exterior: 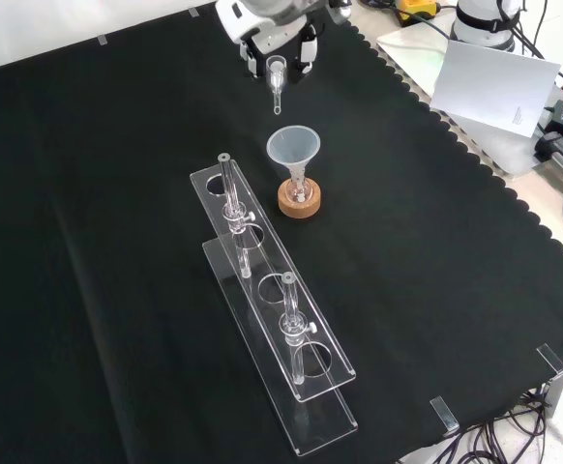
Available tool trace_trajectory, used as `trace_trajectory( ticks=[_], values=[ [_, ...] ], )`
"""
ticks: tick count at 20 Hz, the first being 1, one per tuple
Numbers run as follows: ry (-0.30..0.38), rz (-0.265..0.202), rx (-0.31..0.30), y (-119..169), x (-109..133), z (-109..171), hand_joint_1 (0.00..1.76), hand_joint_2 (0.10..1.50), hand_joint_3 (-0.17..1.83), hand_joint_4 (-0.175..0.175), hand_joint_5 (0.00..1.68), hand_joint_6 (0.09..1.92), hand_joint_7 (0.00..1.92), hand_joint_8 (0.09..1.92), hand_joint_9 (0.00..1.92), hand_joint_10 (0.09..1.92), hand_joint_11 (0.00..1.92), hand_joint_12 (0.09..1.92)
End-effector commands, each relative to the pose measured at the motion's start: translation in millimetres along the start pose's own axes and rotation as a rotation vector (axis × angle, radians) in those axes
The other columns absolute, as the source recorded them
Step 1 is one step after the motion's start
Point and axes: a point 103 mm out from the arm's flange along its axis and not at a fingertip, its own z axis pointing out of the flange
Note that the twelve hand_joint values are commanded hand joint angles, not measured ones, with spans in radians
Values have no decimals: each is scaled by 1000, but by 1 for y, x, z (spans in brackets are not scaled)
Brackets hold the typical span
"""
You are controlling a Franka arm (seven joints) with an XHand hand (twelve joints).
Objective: Pour all the NaCl from the weighing funnel into the round-bottom flask.
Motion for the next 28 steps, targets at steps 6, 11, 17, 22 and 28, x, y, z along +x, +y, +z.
trace_trajectory(
  ticks=[6,11,17,22,28],
  values=[
    [-74,-90,-124,-16,50,-27,1163,613,597,175,1580,87,1187,493,1494,87,1261,728],
    [-46,-100,-132,-16,49,-26,1163,614,596,175,1580,87,1189,490,1495,87,1260,730],
    [-43,-97,-134,-16,46,-26,1163,615,594,175,1580,87,1193,488,1496,87,1259,733],
    [-10,-90,-131,-15,41,-26,1162,616,593,175,1580,87,1195,485,1497,87,1258,735],
    [138,-82,-127,-11,26,-21,1162,616,592,175,1580,87,1198,483,1499,87,1257,737]
  ],
)
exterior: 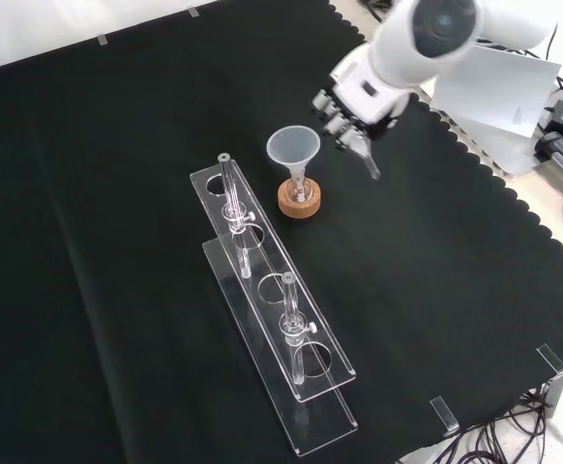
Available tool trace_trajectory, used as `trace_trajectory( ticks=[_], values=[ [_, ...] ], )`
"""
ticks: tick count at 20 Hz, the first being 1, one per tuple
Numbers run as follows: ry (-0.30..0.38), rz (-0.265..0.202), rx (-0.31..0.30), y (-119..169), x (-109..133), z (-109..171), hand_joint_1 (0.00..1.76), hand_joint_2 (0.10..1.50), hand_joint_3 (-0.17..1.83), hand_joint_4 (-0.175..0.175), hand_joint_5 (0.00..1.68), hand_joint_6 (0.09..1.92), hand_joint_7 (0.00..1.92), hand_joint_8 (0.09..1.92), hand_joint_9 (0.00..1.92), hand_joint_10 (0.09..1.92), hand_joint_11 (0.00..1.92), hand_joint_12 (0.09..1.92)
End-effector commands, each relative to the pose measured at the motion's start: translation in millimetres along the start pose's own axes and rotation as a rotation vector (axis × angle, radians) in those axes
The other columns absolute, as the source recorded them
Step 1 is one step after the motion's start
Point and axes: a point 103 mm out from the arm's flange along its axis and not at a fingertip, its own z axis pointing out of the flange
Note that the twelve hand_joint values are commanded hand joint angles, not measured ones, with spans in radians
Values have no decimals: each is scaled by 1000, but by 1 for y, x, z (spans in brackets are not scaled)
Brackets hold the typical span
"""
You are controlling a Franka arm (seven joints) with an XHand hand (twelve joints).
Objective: Pour all the NaCl from the weighing funnel into the round-bottom flask.
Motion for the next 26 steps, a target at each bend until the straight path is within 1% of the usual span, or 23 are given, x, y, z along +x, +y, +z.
trace_trajectory(
  ticks=[1,7,13,16,20,23,26],
  values=[
    [383,281,97,1,-131,76,1162,616,592,175,1580,87,1199,482,1499,87,1257,737],
    [440,288,79,0,-138,82,1162,617,591,175,1581,87,1201,479,1500,87,1257,739],
    [455,284,74,2,-141,84,1162,618,590,175,1581,87,1204,477,1502,87,1257,740],
    [478,286,73,2,-142,86,1162,618,589,175,1581,87,1205,475,1503,87,1257,741],
    [473,281,80,2,-143,88,1162,618,589,175,1581,87,1206,473,1504,87,1257,742],
    [455,277,89,3,-141,90,1162,618,589,175,1581,87,1207,472,1504,87,1257,742],
    [422,265,104,5,-136,93,1162,618,588,175,1581,87,1208,471,1505,87,1257,743]
  ],
)
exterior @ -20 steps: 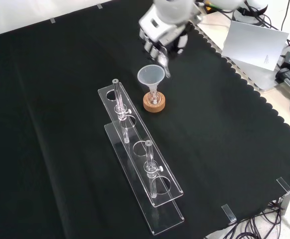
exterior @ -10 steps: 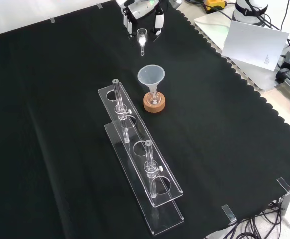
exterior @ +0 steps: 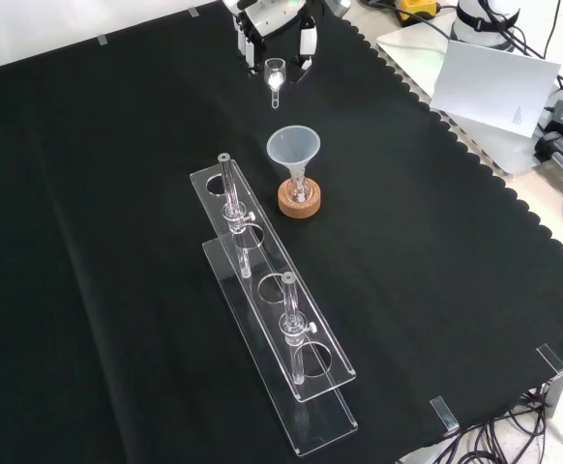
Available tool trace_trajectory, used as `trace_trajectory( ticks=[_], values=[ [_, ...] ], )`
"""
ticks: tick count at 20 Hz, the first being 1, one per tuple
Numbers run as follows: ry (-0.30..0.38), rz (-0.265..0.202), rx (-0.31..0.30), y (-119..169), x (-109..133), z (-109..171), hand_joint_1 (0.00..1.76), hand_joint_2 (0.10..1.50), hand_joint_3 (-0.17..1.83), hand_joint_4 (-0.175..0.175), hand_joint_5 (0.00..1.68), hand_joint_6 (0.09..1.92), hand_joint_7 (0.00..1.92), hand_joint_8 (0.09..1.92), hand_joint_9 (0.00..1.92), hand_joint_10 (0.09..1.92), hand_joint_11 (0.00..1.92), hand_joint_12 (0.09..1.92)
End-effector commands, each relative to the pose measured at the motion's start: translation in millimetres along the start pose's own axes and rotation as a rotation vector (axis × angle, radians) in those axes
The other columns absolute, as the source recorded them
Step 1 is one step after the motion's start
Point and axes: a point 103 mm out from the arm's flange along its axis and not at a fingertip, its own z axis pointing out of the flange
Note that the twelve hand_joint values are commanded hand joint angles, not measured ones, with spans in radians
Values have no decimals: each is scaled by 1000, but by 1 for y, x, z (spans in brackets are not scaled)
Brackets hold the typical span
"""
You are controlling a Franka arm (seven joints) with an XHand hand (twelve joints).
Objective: Pour all the NaCl from the weighing funnel into the round-bottom flask.
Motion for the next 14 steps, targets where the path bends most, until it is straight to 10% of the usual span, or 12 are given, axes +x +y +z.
trace_trajectory(
  ticks=[1,14],
  values=[
    [-53,-24,19,2,10,8,1162,618,588,175,1581,87,1208,470,1505,87,1257,743],
    [-245,-64,16,1,31,9,1162,619,587,175,1582,87,1212,465,1506,87,1256,744]
  ],
)
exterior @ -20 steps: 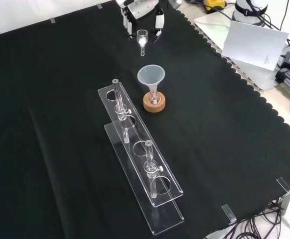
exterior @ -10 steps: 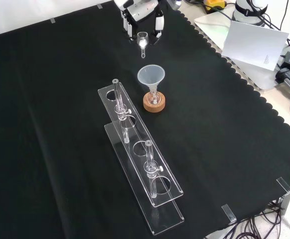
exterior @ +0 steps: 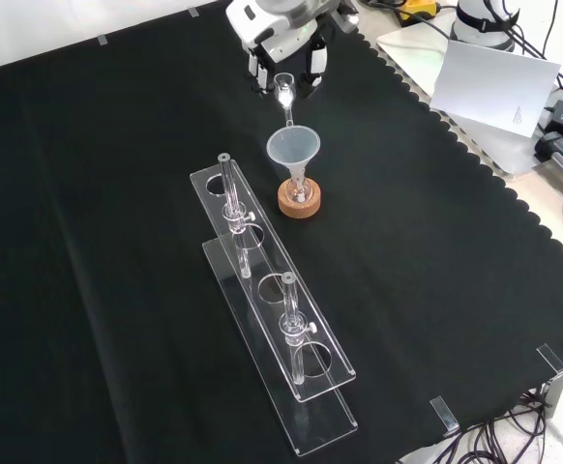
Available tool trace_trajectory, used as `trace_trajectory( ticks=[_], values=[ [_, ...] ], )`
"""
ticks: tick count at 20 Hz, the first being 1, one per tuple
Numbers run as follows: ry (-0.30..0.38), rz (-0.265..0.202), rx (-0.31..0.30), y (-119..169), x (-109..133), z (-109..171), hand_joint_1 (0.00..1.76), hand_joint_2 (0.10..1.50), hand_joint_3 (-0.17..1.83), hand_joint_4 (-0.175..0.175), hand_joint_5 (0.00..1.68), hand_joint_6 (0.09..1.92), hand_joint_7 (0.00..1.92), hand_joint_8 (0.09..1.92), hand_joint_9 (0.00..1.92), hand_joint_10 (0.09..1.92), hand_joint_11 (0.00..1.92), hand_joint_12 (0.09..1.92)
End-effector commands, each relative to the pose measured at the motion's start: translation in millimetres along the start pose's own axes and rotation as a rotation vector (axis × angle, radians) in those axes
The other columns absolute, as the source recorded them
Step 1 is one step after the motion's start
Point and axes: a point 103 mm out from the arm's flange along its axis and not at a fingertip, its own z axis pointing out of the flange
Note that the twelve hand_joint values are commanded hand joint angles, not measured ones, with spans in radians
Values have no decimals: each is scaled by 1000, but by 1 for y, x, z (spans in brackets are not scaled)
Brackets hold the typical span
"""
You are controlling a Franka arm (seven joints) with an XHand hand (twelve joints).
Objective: Pour all the NaCl from the weighing funnel into the round-bottom flask.
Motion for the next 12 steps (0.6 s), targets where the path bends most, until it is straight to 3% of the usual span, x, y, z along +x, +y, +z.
trace_trajectory(
  ticks=[1,12],
  values=[
    [-83,-10,0,0,2,0,1162,619,587,175,1582,87,1212,464,1506,87,1256,744],
    [-192,-15,0,0,7,-4,1162,620,586,175,1582,87,1214,460,1507,87,1256,745]
  ],
)
